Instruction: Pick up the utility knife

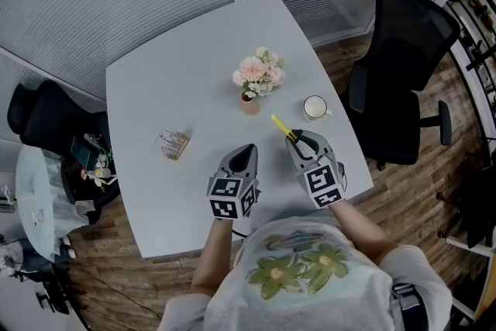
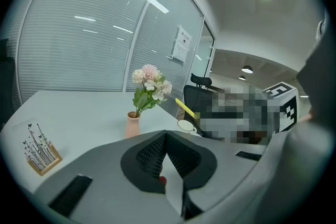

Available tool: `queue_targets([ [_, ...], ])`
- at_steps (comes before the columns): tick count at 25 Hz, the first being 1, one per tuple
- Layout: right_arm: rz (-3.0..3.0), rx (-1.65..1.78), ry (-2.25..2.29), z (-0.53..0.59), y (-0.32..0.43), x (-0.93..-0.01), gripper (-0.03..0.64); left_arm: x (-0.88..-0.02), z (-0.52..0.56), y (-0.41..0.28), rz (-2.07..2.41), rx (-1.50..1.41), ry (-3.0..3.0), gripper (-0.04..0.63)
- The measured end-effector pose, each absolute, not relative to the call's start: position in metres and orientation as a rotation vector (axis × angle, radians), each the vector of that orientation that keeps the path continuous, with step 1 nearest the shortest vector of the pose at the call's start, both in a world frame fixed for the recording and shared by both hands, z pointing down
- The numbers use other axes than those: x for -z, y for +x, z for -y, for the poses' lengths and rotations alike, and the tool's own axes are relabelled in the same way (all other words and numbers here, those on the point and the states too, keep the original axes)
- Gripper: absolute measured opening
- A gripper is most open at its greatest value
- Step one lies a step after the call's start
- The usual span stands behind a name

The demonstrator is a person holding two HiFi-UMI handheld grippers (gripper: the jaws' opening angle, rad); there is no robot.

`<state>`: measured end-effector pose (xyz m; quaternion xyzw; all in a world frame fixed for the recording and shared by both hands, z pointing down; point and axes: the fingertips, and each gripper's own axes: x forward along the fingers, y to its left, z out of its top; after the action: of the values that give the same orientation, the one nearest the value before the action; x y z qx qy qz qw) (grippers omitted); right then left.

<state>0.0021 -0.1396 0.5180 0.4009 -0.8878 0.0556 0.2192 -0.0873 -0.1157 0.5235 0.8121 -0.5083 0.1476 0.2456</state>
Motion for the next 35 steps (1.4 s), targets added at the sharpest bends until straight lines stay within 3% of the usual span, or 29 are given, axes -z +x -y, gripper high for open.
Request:
queue_targets([
  [35, 2.616, -0.097, 1.108, 0.134, -0.014, -0.466, 0.071, -0.522, 0.115, -0.081, 1.386, -0.401, 2.222, 0.002],
])
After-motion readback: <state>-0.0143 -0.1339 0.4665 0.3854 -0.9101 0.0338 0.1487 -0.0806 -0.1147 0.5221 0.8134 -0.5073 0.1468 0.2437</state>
